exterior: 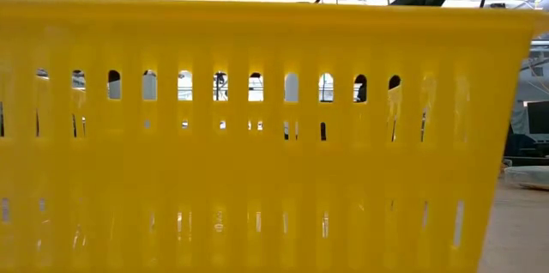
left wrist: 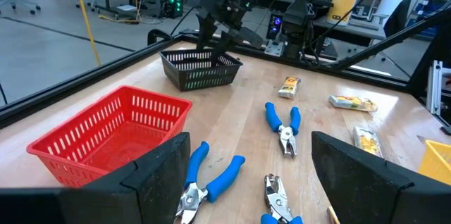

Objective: Pick & Place School Supplies
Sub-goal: Put the green eraser into the black bin

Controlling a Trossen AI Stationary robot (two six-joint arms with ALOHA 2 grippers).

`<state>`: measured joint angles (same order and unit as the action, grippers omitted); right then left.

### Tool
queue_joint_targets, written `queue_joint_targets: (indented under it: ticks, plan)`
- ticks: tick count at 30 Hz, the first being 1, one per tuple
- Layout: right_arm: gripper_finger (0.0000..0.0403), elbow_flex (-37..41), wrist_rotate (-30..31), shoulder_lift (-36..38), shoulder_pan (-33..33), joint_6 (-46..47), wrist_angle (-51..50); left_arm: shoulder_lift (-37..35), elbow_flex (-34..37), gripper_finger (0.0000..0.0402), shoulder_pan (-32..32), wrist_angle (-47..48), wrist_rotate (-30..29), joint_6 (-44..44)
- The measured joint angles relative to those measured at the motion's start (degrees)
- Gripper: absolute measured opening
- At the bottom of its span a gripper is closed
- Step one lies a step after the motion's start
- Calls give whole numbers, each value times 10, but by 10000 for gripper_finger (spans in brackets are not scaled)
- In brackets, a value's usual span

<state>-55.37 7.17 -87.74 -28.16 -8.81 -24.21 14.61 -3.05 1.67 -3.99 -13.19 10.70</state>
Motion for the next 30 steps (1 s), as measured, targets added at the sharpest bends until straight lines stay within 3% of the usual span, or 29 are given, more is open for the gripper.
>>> queue_joint_targets:
  ticks: [7,15,24,30]
  plan:
    - [158,0,-4,0,5,2,20,0,0,296,0,0,0,1]
    - [150,0,-78,0,69,13,99,25,0,296,0,22,-5,48]
    - [151,0,-71,0,181,39,142,128,-18,296,21,40,-1,138]
    - [151,0,-37,0,252,51,152,227,-121,296,51,190,-6,176]
